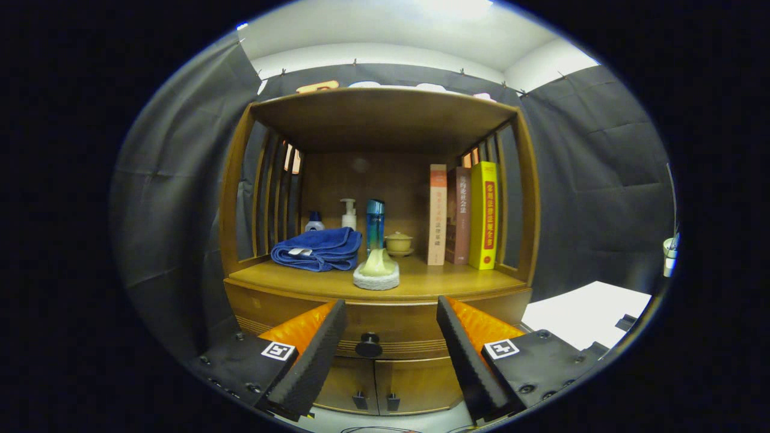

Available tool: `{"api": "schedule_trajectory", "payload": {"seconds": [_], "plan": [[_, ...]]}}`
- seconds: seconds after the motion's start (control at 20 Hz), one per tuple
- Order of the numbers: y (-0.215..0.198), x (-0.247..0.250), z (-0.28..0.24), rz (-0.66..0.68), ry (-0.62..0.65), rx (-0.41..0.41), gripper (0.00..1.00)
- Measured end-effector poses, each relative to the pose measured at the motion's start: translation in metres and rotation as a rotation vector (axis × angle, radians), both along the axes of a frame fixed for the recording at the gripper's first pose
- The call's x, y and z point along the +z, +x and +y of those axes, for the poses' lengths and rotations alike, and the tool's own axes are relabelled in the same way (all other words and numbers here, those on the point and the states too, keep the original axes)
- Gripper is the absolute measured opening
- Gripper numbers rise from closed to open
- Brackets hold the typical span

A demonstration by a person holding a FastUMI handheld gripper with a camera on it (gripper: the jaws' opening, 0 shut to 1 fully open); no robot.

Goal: Pull open the drawer, take out the items inside it, and place them on the countertop above the cabinet.

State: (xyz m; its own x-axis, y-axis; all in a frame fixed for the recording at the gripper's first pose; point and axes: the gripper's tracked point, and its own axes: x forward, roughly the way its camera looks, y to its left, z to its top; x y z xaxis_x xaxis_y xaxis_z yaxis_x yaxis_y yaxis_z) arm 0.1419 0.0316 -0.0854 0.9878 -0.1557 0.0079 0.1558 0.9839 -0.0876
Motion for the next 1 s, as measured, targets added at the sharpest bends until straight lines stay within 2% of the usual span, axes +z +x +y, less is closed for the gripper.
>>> {"api": "schedule_trajectory", "payload": {"seconds": [0.4,0.55,1.0], "plan": [[-0.074,0.053,-0.025,-0.037,-0.008,-0.041,0.98],[-0.097,0.062,-0.035,-0.061,-0.005,-0.083,0.98],[-0.119,0.069,-0.039,-0.081,0.014,-0.082,0.98]]}}
